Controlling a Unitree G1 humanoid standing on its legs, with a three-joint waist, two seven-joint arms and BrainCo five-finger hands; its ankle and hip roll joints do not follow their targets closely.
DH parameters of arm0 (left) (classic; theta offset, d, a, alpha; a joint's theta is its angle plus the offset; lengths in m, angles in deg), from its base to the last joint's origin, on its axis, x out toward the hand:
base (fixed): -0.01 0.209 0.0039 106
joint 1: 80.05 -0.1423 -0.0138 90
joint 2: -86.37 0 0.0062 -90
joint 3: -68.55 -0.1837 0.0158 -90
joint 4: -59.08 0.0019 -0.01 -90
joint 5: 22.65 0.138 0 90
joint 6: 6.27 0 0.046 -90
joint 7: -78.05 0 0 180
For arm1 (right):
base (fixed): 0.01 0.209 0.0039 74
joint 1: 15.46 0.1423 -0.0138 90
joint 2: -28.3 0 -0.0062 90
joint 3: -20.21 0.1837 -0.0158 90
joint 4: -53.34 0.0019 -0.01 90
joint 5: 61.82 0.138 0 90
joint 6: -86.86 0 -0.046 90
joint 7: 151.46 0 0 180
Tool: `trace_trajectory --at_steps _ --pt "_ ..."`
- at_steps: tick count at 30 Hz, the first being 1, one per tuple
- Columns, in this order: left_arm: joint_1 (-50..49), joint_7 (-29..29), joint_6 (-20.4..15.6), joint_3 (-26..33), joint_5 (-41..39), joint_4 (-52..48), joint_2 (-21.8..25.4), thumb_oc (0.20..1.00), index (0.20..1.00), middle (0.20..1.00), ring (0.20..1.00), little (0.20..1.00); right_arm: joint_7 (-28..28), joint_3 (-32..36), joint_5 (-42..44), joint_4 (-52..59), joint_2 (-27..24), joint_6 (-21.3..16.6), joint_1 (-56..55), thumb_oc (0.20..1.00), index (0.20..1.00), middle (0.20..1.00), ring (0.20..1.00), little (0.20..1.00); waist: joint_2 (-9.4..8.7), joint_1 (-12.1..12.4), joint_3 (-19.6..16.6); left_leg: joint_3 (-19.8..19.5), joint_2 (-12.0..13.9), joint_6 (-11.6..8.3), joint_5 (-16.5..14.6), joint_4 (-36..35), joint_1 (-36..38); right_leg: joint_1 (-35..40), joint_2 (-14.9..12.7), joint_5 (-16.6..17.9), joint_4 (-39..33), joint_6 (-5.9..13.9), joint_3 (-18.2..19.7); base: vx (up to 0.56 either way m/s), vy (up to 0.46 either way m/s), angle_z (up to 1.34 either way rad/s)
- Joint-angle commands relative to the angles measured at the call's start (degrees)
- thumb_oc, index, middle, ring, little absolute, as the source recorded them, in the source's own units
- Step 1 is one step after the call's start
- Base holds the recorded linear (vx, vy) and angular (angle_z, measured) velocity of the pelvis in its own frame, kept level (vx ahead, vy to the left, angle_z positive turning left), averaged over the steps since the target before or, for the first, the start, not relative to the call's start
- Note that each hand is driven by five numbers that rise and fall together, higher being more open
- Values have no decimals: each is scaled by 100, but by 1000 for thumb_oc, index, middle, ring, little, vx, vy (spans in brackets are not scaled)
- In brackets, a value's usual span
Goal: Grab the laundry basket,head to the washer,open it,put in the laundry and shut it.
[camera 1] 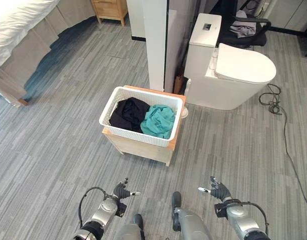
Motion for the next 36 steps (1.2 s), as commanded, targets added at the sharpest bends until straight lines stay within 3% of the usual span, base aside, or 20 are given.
trace_trajectory --at_steps 1,3,4,7,13,24,28,36 --pt "-95 -54 -61 104 176 -116 42 1000 1000 1000 1000 1000 -28 -39 78 246 -12 -76 -73 1000 1000 1000 1000 1000 -211 -23 39 172 -275 318 575 -99 -280 434 -106 -97 58 437 41 26 -76 -9" --pt "-119 -101 -58 174 58 -163 88 1000 1000 1000 1000 1000 -64 -110 -33 344 -32 -62 9 1000 1000 1000 1000 1000 -298 124 48 465 -169 274 572 -43 -253 319 -169 29 126 519 -592 36 -87 -69" --pt "-110 -88 -56 153 68 -191 93 1000 1000 1000 1000 1000 -56 -122 -77 357 -48 -49 12 1000 1000 1000 1000 1000 -310 123 49 509 -150 270 539 19 -262 300 -178 11 168 512 -644 24 -46 -116" --pt "-16 -89 -42 90 123 -173 53 1000 1000 1000 1000 1000 22 -134 -201 421 -113 -56 21 1000 1000 1000 1000 1000 -287 66 83 456 -142 272 523 350 -438 281 -144 -75 187 447 -545 26 -29 -49" --pt "50 -135 -49 230 -41 51 22 1000 1000 1000 1000 1000 26 -126 -282 528 -213 -90 -90 1000 1000 1000 1000 1000 -309 33 -29 434 -121 215 584 301 -367 541 -5 -121 -173 328 -489 55 -10 16" --pt "-4 -327 32 680 174 354 196 1000 1000 1000 1000 1000 -228 -96 -310 1133 -371 -132 -358 1000 1000 1000 1000 1000 -722 100 -192 670 -79 181 503 160 -18 885 88 58 -488 371 -300 31 46 -9" --pt "-5 -398 82 793 348 601 180 1000 1000 1000 1000 1000 -299 -236 -285 931 -289 -103 -274 1000 1000 1000 1000 1000 -815 174 -214 692 -165 220 419 126 66 943 3 167 -561 434 -262 -14 118 -10" --pt "-157 -370 75 873 506 837 158 1000 1000 1000 1000 1000 -421 -470 -413 638 -188 -18 -182 1000 1000 1000 1000 1000 -734 233 -189 578 -369 319 279 205 68 1000 -247 269 -532 538 -288 -28 122 3"
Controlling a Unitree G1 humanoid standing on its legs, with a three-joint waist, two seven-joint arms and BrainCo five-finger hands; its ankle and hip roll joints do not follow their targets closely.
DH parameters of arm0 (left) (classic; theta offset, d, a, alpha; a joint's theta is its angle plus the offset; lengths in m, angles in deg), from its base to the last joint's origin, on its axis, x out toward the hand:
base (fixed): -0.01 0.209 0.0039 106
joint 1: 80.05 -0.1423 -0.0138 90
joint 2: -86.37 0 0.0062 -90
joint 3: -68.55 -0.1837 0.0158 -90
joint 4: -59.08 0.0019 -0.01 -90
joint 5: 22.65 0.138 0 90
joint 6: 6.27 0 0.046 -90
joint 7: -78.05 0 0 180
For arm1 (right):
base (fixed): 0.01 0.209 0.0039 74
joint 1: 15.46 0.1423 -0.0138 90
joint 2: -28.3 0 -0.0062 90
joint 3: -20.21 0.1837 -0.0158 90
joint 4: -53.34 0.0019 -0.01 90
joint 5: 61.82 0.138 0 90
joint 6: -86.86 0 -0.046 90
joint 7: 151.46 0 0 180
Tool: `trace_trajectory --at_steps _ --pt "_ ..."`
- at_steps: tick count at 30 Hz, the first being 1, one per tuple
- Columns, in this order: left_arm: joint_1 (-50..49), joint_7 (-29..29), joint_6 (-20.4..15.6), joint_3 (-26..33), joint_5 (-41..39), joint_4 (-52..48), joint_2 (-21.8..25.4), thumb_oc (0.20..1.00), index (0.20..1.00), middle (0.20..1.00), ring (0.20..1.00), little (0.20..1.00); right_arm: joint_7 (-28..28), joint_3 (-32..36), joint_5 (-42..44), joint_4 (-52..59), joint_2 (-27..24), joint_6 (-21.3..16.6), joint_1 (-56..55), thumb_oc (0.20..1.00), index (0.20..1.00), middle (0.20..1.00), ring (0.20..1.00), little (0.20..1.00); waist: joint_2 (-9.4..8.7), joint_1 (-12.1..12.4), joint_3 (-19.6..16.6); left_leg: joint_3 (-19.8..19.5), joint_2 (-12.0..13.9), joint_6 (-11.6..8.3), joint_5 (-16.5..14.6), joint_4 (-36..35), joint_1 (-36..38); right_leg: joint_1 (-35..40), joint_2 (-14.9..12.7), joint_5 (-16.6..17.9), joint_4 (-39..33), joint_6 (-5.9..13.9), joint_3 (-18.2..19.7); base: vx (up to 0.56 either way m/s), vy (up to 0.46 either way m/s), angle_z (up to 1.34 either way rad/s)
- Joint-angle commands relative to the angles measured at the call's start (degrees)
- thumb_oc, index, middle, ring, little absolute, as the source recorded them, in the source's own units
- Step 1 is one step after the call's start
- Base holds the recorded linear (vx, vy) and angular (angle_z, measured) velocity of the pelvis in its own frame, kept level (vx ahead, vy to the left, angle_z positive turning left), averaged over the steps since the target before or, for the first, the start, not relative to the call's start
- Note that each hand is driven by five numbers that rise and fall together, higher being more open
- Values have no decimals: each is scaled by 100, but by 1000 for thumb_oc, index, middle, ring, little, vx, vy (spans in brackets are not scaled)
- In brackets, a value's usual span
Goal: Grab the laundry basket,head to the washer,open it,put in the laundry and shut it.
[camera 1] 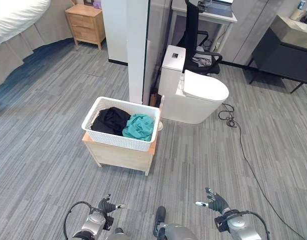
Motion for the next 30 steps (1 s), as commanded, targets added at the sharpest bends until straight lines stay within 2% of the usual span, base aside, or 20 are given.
trace_trajectory --at_steps 1,4,6,7,8,9,11,13,18,20,21,23,25,26,27,28,29,30 --pt "275 -75 -132 180 264 -114 -17 1000 1000 1000 1000 1000 -76 41 -125 154 -74 -93 346 1000 1000 1000 1000 1000 175 -16 398 -33 -338 274 21 364 -145 512 -101 55 -7 378 262 -81 197 5" --pt "234 -78 -134 195 308 -125 -16 1000 1000 1000 1000 1000 -47 78 -167 201 -109 -91 354 1000 1000 1000 1000 1000 251 -57 458 -38 -481 342 26 247 -185 346 -247 301 -20 495 359 -100 177 4" --pt "209 -101 -136 206 352 -164 24 1000 1000 1000 1000 1000 -22 81 -196 286 -112 -98 360 1000 1000 1000 1000 1000 286 -88 536 8 -523 393 52 151 -224 189 -296 334 125 525 427 -160 149 -5" --pt "225 -78 -116 161 373 -224 77 1000 1000 1000 1000 1000 -5 62 -228 291 -101 -109 373 1000 1000 1000 1000 1000 335 -107 634 36 -483 425 106 151 -297 35 -128 159 615 519 517 -154 100 -11" --pt "226 -78 -116 162 373 -224 79 1000 1000 1000 1000 1000 -5 61 -228 290 -99 -108 374 1000 1000 1000 1000 1000 328 -109 621 37 -488 425 119 145 -314 18 -132 165 612 518 518 -140 92 -12" --pt "207 -67 -116 139 393 -250 104 1000 1000 1000 1000 1000 -4 55 -247 296 -92 -118 356 1000 1000 1000 1000 1000 347 -146 636 33 -484 438 168 127 -344 -52 40 40 860 483 581 -70 74 -14" --pt "148 -55 -91 129 432 -289 167 1000 1000 1000 1000 1000 -87 27 -329 444 -90 -147 155 1000 1000 1000 1000 1000 308 -168 575 151 -527 431 284 -69 -309 -48 381 -289 970 345 244 -64 75 -31" --pt "132 -54 -88 158 452 -306 178 1000 1000 1000 1000 1000 -121 12 -350 473 -87 -149 39 1000 1000 1000 1000 1000 254 -136 535 245 -543 397 330 -115 -308 96 409 -331 683 261 89 -9 -30 -17" --pt "228 -59 -87 115 347 -347 74 1000 1000 1000 1000 1000 -126 9 -313 511 -149 -129 -32 1000 1000 1000 1000 1000 260 -136 502 269 -524 319 347 28 -407 207 498 -305 285 201 174 27 -64 -10" --pt "285 -61 -95 86 314 -345 39 1000 1000 1000 1000 1000 -113 48 -303 632 -219 -134 -60 1000 1000 1000 1000 1000 269 -198 524 252 -498 248 341 316 -486 262 538 -317 215 135 280 40 -89 4" --pt "362 -59 -90 42 268 -412 9 1000 1000 1000 1000 1000 -91 82 -288 776 -338 -136 -74 1000 1000 1000 1000 1000 248 -205 621 167 -451 92 478 1108 -776 341 551 -319 166 31 373 8 -105 12" --pt "467 -65 -117 -55 208 -622 43 1000 1000 1000 1000 1000 -66 103 -334 987 -537 -157 -27 1000 1000 1000 1000 1000 228 -180 776 -70 -366 -191 736 2193 -1264 464 550 -407 206 -102 387 43 -105 42" --pt "577 -74 -100 -153 214 -740 62 1000 1000 1000 1000 1000 4 186 -361 1035 -652 -152 -55 1000 1000 1000 1000 1000 232 -261 787 85 58 -144 815 2036 -1377 552 463 -443 164 -91 293 60 -3 27" --pt "577 -74 -99 -155 214 -740 60 1000 1000 1000 1000 1000 4 188 -361 1037 -654 -151 -58 1000 1000 1000 1000 1000 236 -256 799 86 61 -145 808 2039 -1363 566 466 -445 162 -90 294 99 94 -19" --pt "630 -114 -90 -186 242 -734 103 1000 1000 1000 1000 1000 36 270 -404 1165 -718 -138 -128 1000 1000 1000 1000 1000 220 -216 790 -54 301 -15 668 1617 -1378 660 374 -524 176 -51 355 75 79 -26" --pt "631 -114 -90 -186 242 -733 104 1000 1000 1000 1000 1000 36 270 -404 1166 -717 -137 -128 1000 1000 1000 1000 1000 210 -222 777 -53 288 -12 694 1588 -1384 645 364 -517 172 -51 352 126 124 -19" --pt "652 -153 -81 -180 252 -716 115 1000 1000 1000 1000 1000 47 290 -418 1219 -737 -142 -164 1000 1000 1000 1000 1000 209 -220 751 -173 401 11 702 1313 -1354 657 323 -561 201 -30 376 124 128 -19" --pt "679 -191 -82 -180 294 -666 120 1000 1000 1000 1000 1000 52 321 -407 1259 -734 -164 -225 1000 1000 1000 1000 1000 240 -239 706 -296 657 -55 940 808 -1333 682 284 -638 248 6 408 180 193 -16"
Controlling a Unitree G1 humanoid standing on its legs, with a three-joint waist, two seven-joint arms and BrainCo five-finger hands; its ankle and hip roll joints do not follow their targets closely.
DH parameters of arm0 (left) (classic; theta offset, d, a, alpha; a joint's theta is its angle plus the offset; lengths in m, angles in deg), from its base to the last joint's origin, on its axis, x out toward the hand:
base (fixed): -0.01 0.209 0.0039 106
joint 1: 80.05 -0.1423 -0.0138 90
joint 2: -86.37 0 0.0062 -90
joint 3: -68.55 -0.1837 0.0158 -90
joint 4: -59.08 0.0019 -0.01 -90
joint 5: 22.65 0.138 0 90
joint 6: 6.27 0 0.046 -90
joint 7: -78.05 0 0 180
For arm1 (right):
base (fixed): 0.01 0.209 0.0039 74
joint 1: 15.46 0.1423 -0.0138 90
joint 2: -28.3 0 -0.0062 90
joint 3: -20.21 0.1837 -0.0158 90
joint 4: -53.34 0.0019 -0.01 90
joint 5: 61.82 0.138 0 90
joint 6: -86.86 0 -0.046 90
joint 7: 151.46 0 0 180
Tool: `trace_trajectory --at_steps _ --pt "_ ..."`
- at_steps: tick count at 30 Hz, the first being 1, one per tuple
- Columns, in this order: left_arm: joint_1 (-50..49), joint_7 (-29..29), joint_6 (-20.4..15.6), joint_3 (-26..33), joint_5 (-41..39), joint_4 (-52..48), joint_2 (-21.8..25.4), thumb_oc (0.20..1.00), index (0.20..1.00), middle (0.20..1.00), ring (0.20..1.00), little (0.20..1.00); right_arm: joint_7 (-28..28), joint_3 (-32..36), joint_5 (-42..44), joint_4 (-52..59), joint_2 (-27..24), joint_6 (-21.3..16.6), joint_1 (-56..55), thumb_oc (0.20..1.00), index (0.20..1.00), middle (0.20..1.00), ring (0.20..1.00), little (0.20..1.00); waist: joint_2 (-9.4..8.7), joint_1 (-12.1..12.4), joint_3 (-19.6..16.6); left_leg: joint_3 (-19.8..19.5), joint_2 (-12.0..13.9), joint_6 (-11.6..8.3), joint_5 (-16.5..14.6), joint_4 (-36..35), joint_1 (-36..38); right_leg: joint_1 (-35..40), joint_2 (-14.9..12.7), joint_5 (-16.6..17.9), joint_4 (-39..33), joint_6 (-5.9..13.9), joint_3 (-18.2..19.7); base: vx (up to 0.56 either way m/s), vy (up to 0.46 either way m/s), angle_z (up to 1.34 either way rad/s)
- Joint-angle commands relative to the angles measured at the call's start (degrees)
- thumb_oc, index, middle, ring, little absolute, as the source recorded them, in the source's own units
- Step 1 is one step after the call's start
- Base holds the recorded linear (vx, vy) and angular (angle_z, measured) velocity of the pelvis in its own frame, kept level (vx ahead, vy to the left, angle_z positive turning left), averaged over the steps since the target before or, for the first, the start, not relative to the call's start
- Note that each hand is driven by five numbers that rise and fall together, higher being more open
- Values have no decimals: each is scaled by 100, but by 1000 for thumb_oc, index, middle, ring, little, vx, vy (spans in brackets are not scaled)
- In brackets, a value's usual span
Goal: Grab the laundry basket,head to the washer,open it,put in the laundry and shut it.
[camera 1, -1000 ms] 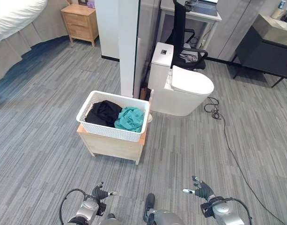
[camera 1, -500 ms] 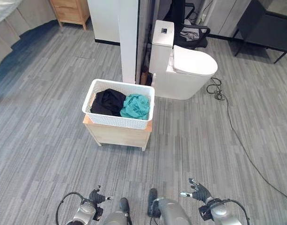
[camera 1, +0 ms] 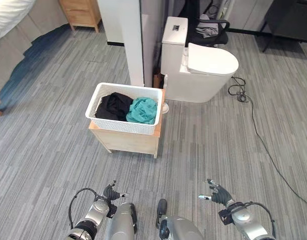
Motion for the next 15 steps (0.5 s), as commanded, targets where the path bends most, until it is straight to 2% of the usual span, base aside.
trace_trajectory --at_steps 1,2,3,5,6,7,8,10,12,14,15 --pt "18 -207 -75 53 -25 -177 39 1000 1000 1000 1000 1000 107 168 -104 439 -197 -173 -303 1000 1000 1000 1000 1000 12 -27 -101 -266 384 223 635 -752 381 384 -203 75 280 669 318 191 253 -14" --pt "24 -226 -75 60 -12 -137 44 1000 1000 1000 1000 1000 113 164 -123 382 -208 -186 -318 1000 1000 1000 1000 1000 49 -13 -101 -401 588 131 936 -1007 371 419 -216 21 326 682 359 275 426 5" --pt "34 -227 -68 76 -2 -135 101 1000 1000 1000 1000 1000 141 191 -242 323 -262 -177 -332 1000 1000 1000 1000 1000 96 4 -148 -593 897 -27 1334 -1567 458 573 -283 -33 296 766 468 297 510 9" --pt "17 -199 -91 71 -30 -166 159 1000 1000 1000 1000 1000 92 188 -345 316 -341 -158 -345 1000 1000 1000 1000 1000 129 41 -215 -836 921 -119 1413 -1497 548 653 -378 -38 327 847 602 225 443 -11" --pt "-10 -152 -107 84 -93 -212 181 1000 1000 1000 1000 1000 34 176 -324 301 -340 -151 -274 1000 1000 1000 1000 1000 98 23 -234 -957 811 -75 979 -1169 628 624 -465 -68 399 895 717 132 405 -39" --pt "7 -186 -135 71 -88 -235 169 1000 1000 1000 1000 1000 19 223 -316 267 -317 -143 -305 1000 1000 1000 1000 1000 88 -12 -266 -916 702 -87 756 -907 526 657 -616 -38 361 969 783 135 573 -84" --pt "87 -201 -143 15 -82 -294 179 1000 1000 1000 1000 1000 21 304 -282 312 -274 -110 -316 1000 1000 1000 1000 1000 52 -27 -234 -867 451 -54 435 -437 351 685 -849 35 364 1056 852 122 587 -63" --pt "160 -236 -167 -58 -95 -444 240 1000 1000 1000 1000 1000 23 358 -273 407 -259 -87 -292 1000 1000 1000 1000 1000 4 -5 -207 -809 245 47 56 83 174 652 -1115 185 347 1178 945 61 489 -5" --pt "184 -253 -157 -102 -17 -738 362 1000 1000 1000 1000 1000 8 404 -207 495 -239 -73 -258 1000 1000 1000 1000 1000 -19 23 -160 -644 57 192 -261 413 56 509 -1400 519 445 1267 1041 3 379 10" --pt "184 -253 -157 -102 -17 -738 362 1000 1000 1000 1000 1000 8 404 -207 495 -239 -73 -258 1000 1000 1000 1000 1000 -19 24 -161 -643 58 193 -263 416 54 506 -1399 519 446 1268 1043 -14 208 -19" --pt "226 -298 -164 -137 64 -864 473 1000 1000 1000 1000 1000 5 405 -208 501 -237 -79 -220 1000 1000 1000 1000 1000 -39 56 -90 -530 -118 312 -432 522 -7 311 -1651 974 572 1307 1002 -30 504 -13"
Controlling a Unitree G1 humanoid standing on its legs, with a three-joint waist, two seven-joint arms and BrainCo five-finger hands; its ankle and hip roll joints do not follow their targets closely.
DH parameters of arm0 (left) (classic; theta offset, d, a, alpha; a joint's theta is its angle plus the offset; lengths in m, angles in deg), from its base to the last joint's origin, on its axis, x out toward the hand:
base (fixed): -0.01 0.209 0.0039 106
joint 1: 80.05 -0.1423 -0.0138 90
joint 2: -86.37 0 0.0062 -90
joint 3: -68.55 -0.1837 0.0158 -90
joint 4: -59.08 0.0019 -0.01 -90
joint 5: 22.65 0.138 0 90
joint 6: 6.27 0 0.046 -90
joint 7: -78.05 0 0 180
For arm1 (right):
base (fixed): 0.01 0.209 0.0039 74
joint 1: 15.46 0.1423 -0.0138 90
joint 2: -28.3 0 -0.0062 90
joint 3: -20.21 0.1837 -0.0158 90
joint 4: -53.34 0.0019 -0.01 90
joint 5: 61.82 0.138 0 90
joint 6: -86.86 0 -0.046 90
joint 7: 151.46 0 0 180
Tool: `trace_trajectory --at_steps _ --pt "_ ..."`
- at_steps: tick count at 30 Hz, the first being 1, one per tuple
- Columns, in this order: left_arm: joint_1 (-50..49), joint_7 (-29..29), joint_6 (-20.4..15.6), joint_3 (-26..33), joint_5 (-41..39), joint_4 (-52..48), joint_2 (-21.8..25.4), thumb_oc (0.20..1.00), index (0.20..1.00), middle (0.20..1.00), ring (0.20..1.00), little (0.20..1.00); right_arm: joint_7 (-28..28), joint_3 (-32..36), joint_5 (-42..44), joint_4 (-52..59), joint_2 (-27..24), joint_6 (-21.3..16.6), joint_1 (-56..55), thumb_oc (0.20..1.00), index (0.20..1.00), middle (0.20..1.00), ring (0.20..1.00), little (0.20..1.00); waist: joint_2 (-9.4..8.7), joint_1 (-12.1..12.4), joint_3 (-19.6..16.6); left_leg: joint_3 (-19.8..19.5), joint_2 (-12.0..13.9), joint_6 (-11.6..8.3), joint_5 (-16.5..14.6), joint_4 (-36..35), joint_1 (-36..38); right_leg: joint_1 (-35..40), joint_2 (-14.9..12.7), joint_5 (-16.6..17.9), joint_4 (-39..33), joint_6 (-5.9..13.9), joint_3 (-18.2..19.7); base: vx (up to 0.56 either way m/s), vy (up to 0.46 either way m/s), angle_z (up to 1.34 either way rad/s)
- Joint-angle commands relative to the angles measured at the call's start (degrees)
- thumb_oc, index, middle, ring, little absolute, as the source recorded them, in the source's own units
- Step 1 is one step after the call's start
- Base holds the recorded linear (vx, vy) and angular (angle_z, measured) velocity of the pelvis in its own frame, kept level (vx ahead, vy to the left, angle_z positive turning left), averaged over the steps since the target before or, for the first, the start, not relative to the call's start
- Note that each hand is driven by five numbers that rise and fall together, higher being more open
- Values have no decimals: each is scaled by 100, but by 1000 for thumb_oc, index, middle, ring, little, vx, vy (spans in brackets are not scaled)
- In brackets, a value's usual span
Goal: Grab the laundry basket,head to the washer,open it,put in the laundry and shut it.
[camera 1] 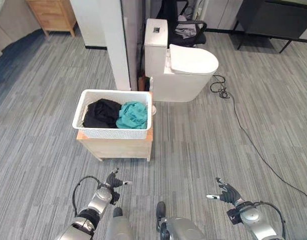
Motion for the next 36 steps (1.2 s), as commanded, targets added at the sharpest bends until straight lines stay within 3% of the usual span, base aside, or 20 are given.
trace_trajectory --at_steps 1,2,3,4,6,7,9,10,11,14,17,21,24,28,29,31,32,33,34,36 --pt "-127 -222 -143 -10 81 -468 513 1000 1000 1000 1000 1000 11 -5 23 432 10 -106 -98 1000 1000 1000 1000 1000 -253 161 36 224 -309 258 -432 979 -710 238 -1694 1317 110 858 275 -29 505 0" --pt "-129 -221 -142 -9 81 -470 515 1000 1000 1000 1000 1000 11 -6 23 433 10 -106 -98 1000 1000 1000 1000 1000 -255 157 34 222 -312 259 -432 979 -713 238 -1696 1318 108 859 272 -10 513 0" --pt "-407 -226 -119 213 69 -730 689 1000 1000 1000 1000 1000 -133 -142 82 520 57 -147 -117 1000 1000 1000 1000 1000 -276 285 80 327 -349 329 -387 799 -573 149 -1502 1149 230 805 -214 -5 273 2" --pt "-409 -225 -118 215 69 -731 691 1000 1000 1000 1000 1000 -133 -144 82 520 58 -147 -115 1000 1000 1000 1000 1000 -286 276 68 325 -361 331 -366 776 -580 136 -1512 1155 227 806 -217 11 373 -23" --pt "-561 -184 -123 343 56 -695 776 1000 1000 1000 1000 1000 -212 -241 82 511 72 -165 -81 1000 1000 1000 1000 1000 -354 346 69 414 -453 416 -283 459 -380 32 -1090 837 334 739 -248 18 171 -34" --pt "-561 -184 -123 343 56 -695 776 1000 1000 1000 1000 1000 -212 -241 82 511 72 -165 -81 1000 1000 1000 1000 1000 -355 347 71 416 -454 416 -282 457 -376 34 -1091 837 334 739 -246 17 144 -25" --pt "-803 -113 -100 489 50 -736 837 1000 1000 1000 1000 1000 -266 -286 108 542 86 -193 -80 1000 1000 1000 1000 1000 -431 423 28 533 -553 471 -96 -176 -62 7 -476 431 359 629 -459 44 189 -39" --pt "-890 -106 -106 551 24 -752 849 1000 1000 1000 1000 1000 -288 -284 130 587 98 -217 -108 1000 1000 1000 1000 1000 -462 467 13 595 -614 463 6 -360 53 34 -295 382 325 605 -579 39 138 -34" --pt "-897 -105 -106 552 24 -755 850 1000 1000 1000 1000 1000 -288 -286 130 589 97 -217 -112 1000 1000 1000 1000 1000 -464 470 21 600 -616 461 12 -383 81 50 -295 379 323 606 -575 25 82 -16" --pt "-952 -43 -90 529 53 -833 755 1000 1000 1000 1000 1000 -287 -255 62 603 75 -234 -207 1000 1000 1000 1000 1000 -501 454 10 648 -876 479 105 -697 286 -97 223 267 255 548 -603 47 91 -3" --pt "-930 29 -99 413 200 -792 654 1000 1000 1000 1000 1000 -276 -163 4 646 36 -218 -317 1000 1000 1000 1000 1000 -452 358 -15 602 -952 475 62 -657 352 44 303 235 -8 411 -366 66 30 12" --pt "-918 6 -122 278 172 -797 445 1000 1000 1000 1000 1000 -245 -125 2 657 -2 -219 -382 1000 1000 1000 1000 1000 -305 337 -77 572 -953 410 27 -538 366 229 302 295 -270 343 -355 85 -43 15" --pt "-784 18 -115 167 139 -835 368 1000 1000 1000 1000 1000 -236 -163 -23 833 -100 -215 -336 1000 1000 1000 1000 1000 -241 305 11 473 -920 234 32 359 72 290 294 253 -294 244 -339 59 -106 15" --pt "-611 12 -93 79 145 -893 380 1000 1000 1000 1000 1000 -215 -169 -102 896 -271 -204 -303 1000 1000 1000 1000 1000 -228 335 204 380 -746 -88 379 1560 -533 427 275 160 -256 126 -395 31 -67 18" --pt "-610 12 -93 79 145 -893 380 1000 1000 1000 1000 1000 -215 -168 -102 896 -271 -204 -303 1000 1000 1000 1000 1000 -225 332 203 375 -744 -88 376 1569 -540 425 278 160 -256 126 -399 68 -30 17" --pt "-519 14 -71 38 136 -910 384 1000 1000 1000 1000 1000 -167 -85 -202 979 -353 -158 -387 1000 1000 1000 1000 1000 -208 257 185 658 -430 29 415 1018 -630 499 202 115 -331 146 -484 119 53 8" --pt "-457 -36 -75 37 138 -840 414 1000 1000 1000 1000 1000 -140 -39 -257 1078 -383 -174 -447 1000 1000 1000 1000 1000 -204 277 163 588 -348 132 351 485 -757 529 172 56 -355 178 -470 131 74 26" --pt "-456 -37 -77 34 138 -836 411 1000 1000 1000 1000 1000 -141 -35 -258 1084 -384 -171 -454 1000 1000 1000 1000 1000 -215 275 162 592 -367 136 366 446 -734 532 156 46 -349 184 -470 216 129 43" --pt "-412 -63 -64 51 143 -714 429 1000 1000 1000 1000 1000 -133 3 -260 1161 -407 -210 -533 1000 1000 1000 1000 1000 -184 297 129 400 -243 88 661 -117 -812 594 179 -29 -356 208 -416 133 74 55" --pt "-372 -75 -61 54 166 -638 456 1000 1000 1000 1000 1000 -130 17 -222 1166 -401 -222 -542 1000 1000 1000 1000 1000 -173 298 122 321 -154 34 905 -461 -785 662 182 -76 -366 218 -376 232 152 22"
